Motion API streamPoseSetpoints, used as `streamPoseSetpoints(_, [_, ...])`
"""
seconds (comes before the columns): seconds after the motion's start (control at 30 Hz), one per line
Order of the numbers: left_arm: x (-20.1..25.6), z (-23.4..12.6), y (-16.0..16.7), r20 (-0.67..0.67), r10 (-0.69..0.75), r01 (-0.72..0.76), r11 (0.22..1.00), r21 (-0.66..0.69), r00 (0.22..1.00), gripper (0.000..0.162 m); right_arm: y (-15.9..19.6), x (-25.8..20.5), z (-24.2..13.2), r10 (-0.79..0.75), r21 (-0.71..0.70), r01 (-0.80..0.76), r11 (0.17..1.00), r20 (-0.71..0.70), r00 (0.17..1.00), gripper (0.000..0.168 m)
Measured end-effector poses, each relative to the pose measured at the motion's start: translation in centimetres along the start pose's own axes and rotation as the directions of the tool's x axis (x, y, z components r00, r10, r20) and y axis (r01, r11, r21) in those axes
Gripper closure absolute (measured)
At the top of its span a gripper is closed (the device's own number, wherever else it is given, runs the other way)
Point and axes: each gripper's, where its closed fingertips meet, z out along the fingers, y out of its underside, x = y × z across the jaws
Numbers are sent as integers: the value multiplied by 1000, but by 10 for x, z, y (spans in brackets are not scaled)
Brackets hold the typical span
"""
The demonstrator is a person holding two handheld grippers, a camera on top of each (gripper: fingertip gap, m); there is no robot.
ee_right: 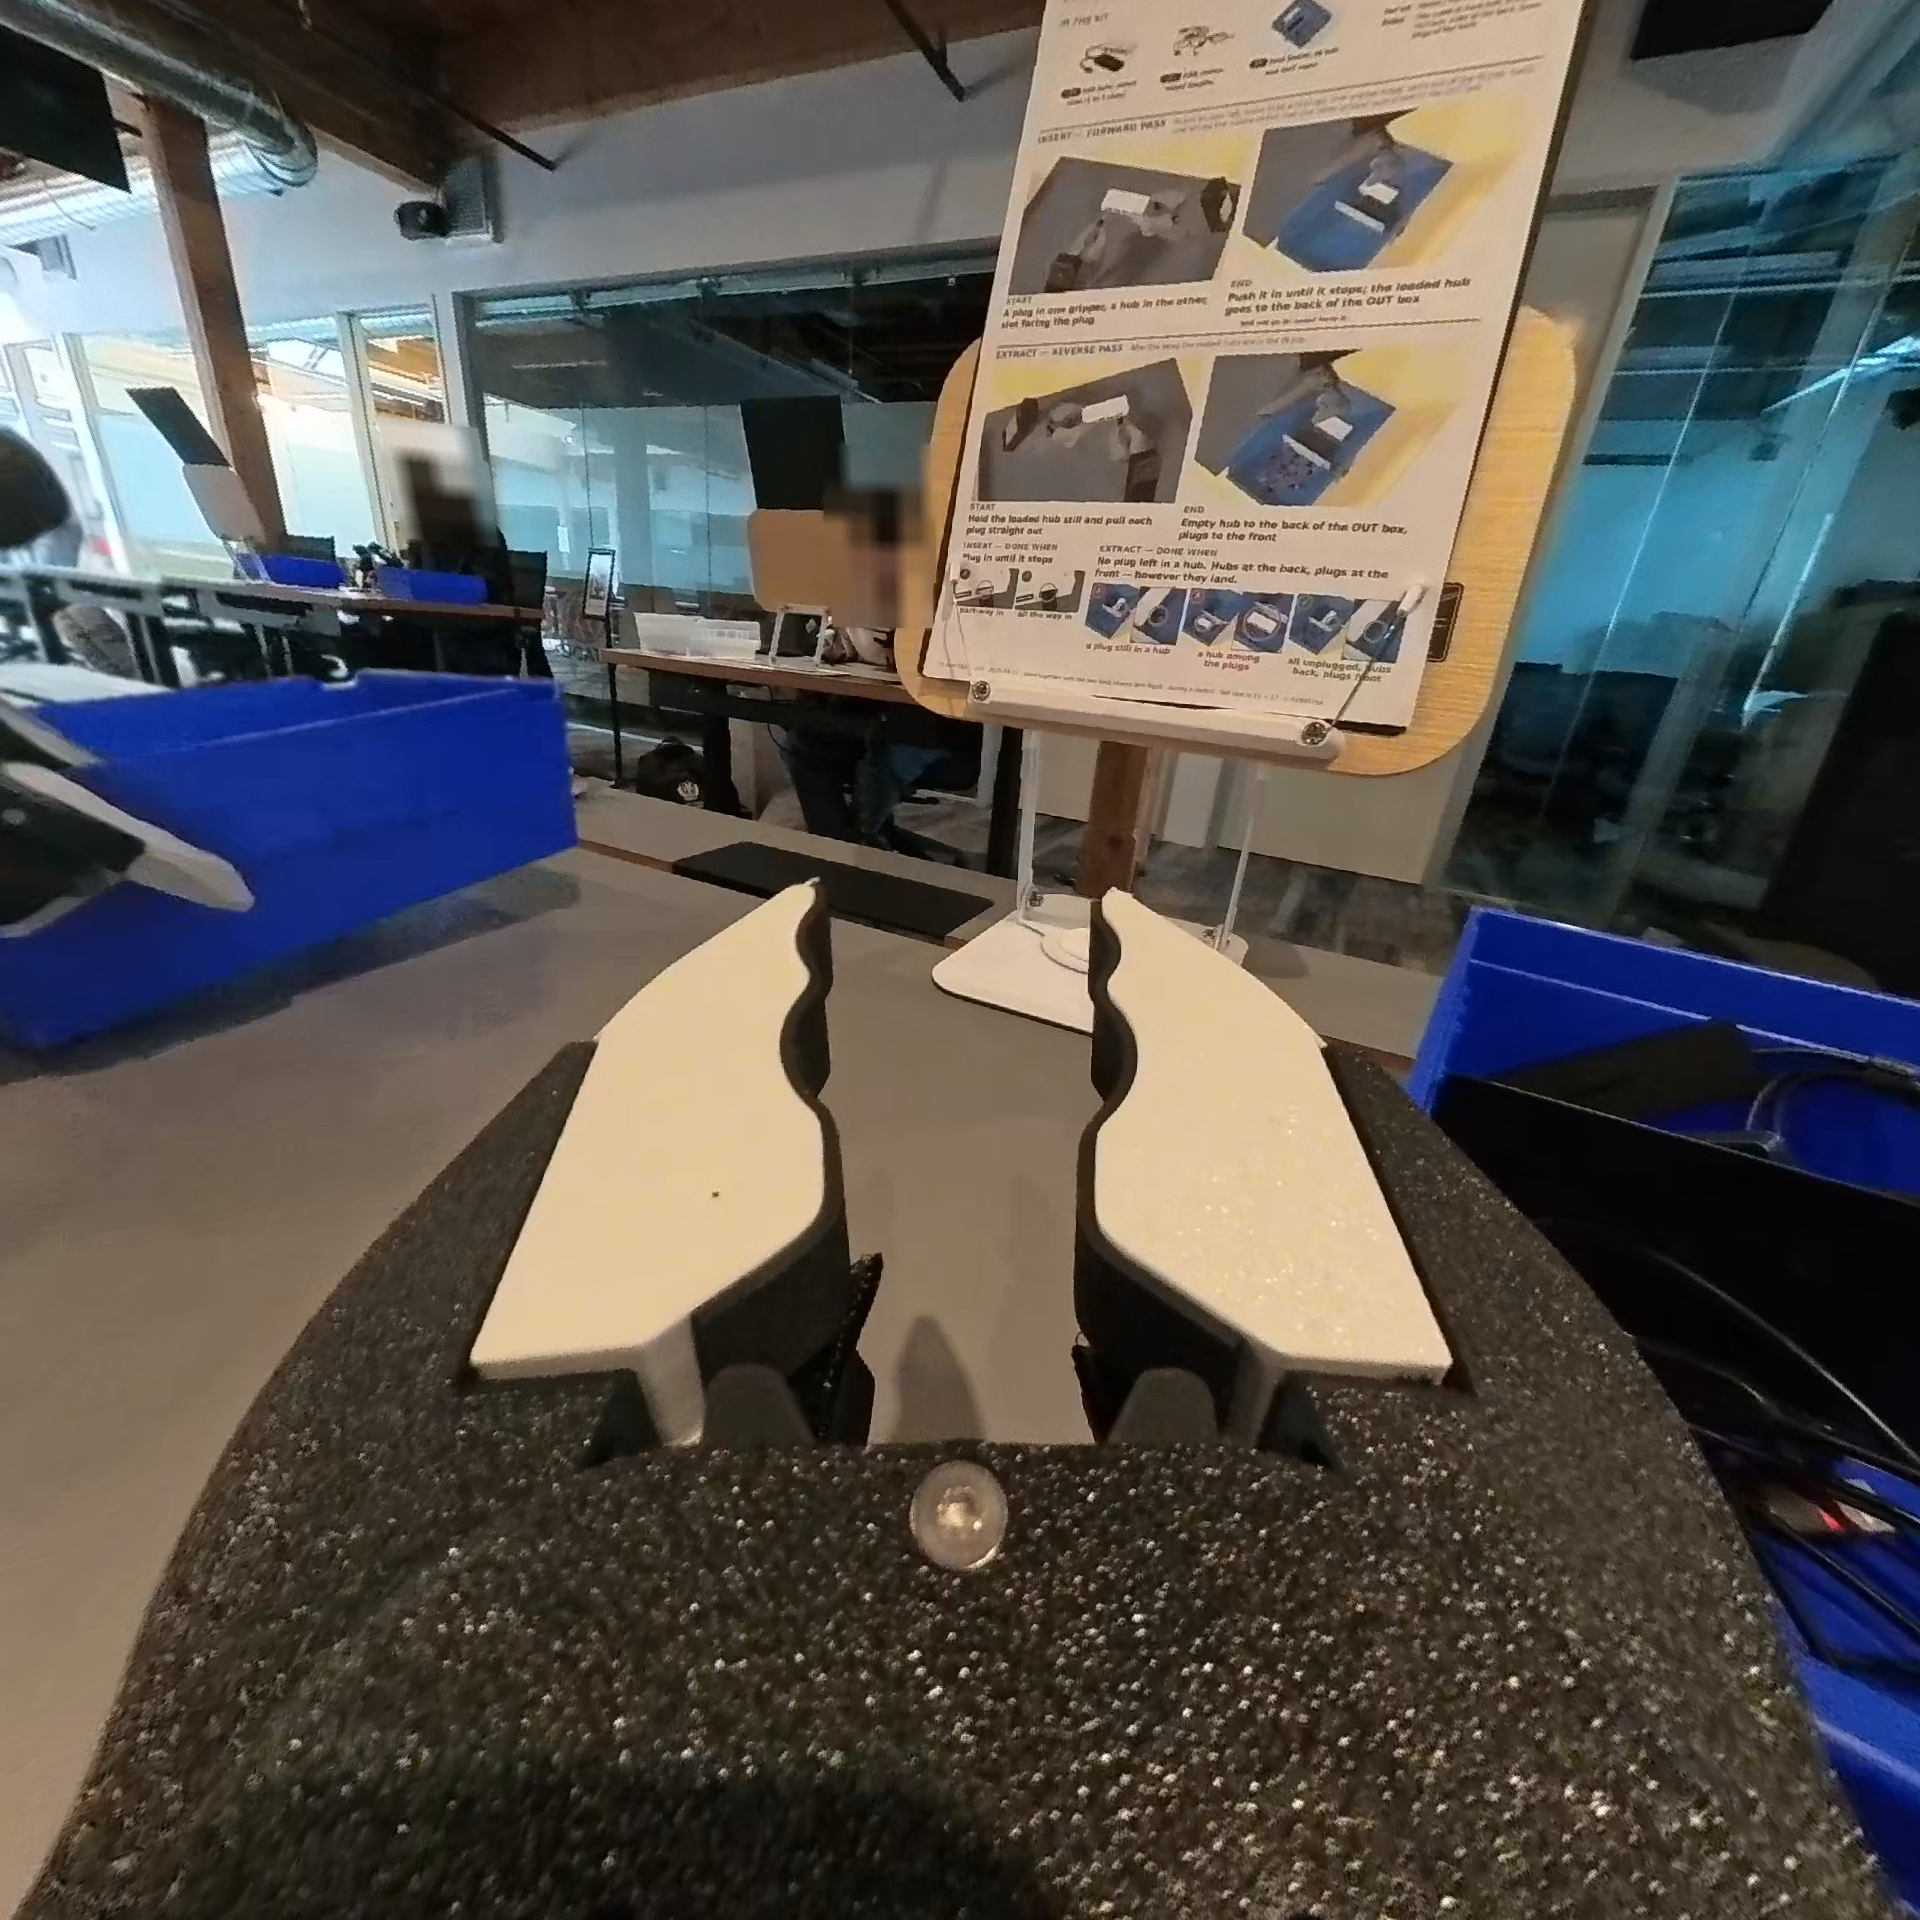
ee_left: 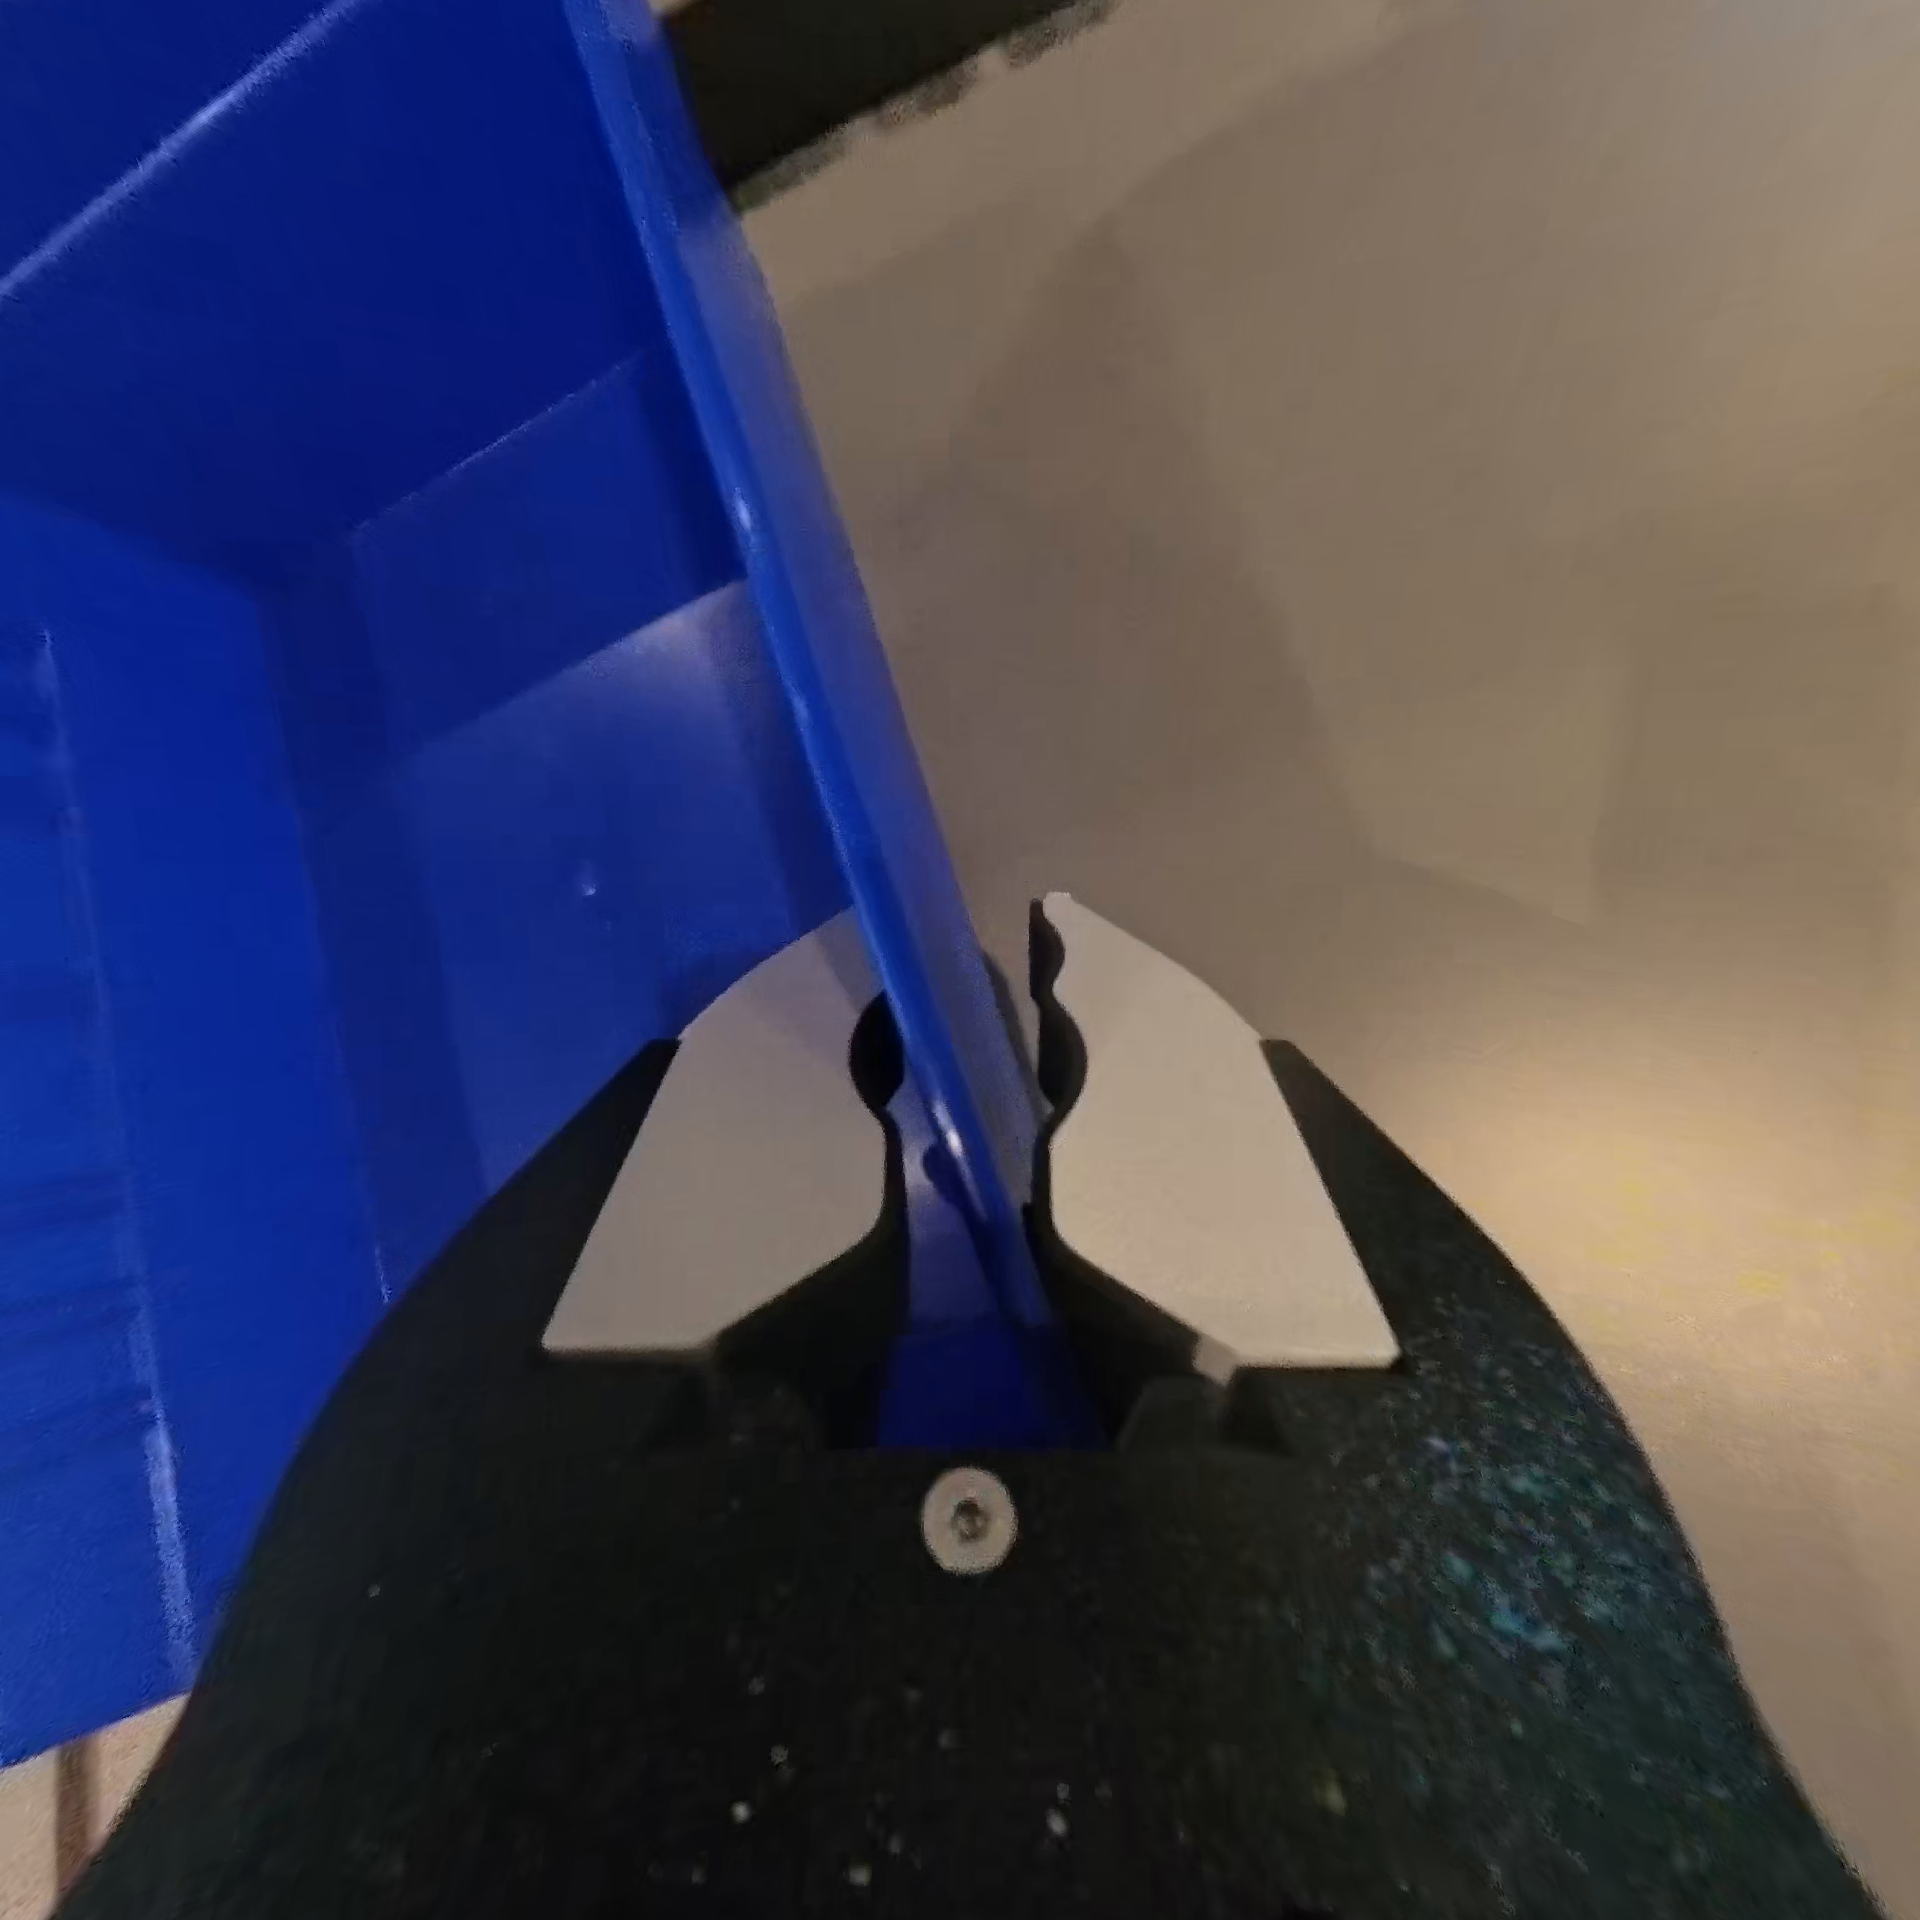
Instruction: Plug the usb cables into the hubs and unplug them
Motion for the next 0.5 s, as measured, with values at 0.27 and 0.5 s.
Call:
streamPoseSetpoints(0.27, [73,-67,-39,-33,386,-371,905,208,922,140,-4,9,-4,-17,24,18,1000,-58,998,122])
streamPoseSetpoints(0.5, [148,-111,-5,-252,693,-608,717,342,675,140,-19,30,-18,24,106,-6,994,-167,986,126])
